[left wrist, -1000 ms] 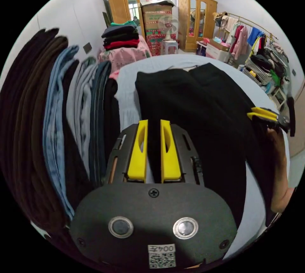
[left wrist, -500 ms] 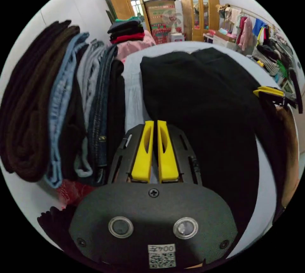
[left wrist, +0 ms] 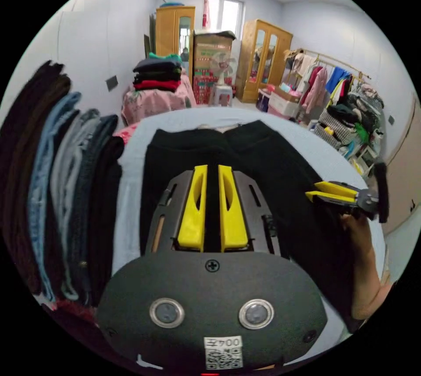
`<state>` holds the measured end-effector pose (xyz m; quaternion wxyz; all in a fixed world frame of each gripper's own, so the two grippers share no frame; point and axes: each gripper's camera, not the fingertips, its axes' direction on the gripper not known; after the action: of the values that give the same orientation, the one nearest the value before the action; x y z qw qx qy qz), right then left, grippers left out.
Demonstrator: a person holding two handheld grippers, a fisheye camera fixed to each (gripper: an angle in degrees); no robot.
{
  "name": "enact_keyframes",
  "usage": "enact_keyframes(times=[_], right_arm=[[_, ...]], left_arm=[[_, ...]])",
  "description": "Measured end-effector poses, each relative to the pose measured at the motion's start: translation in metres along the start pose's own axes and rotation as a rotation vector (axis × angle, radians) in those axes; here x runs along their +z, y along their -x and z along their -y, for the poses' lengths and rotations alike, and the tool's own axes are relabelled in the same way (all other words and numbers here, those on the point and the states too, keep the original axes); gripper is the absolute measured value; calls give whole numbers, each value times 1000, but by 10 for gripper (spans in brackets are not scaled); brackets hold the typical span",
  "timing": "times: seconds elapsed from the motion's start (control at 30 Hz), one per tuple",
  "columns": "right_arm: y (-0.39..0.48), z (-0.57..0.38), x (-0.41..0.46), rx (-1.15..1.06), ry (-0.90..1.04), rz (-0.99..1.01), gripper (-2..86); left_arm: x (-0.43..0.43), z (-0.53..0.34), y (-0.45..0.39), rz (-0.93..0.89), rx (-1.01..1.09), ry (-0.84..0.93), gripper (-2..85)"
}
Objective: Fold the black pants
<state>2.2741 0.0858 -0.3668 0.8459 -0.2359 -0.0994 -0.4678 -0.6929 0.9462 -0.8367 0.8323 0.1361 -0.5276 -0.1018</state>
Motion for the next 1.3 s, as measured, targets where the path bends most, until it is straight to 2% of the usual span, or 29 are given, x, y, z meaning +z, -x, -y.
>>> enact_keyframes(times=[0.13,0.2,0.47,0.6,0.73,0.9,1.3], right_arm=[[4,-3,2,-4,0,0,121],[3,-4,2,2,0,14,121],[13,-14,5,0,-4,5,131],[15,-21,6,-9,-5,30,133],[31,-27,10,-34,-5,-30,133],[26,-35,14,-10,-3,17,133],[43,-63,29,-39,-7,-52,126]], left_arm=[[97,3,0,14,32,274,43],[90,3,1,30,41,229,38],[111,8,41,-105,4,255,30],[116,9,44,-96,10,255,29],[121,11,45,-82,17,256,30],[127,13,52,-93,10,256,30],[137,20,61,-119,-10,255,29]])
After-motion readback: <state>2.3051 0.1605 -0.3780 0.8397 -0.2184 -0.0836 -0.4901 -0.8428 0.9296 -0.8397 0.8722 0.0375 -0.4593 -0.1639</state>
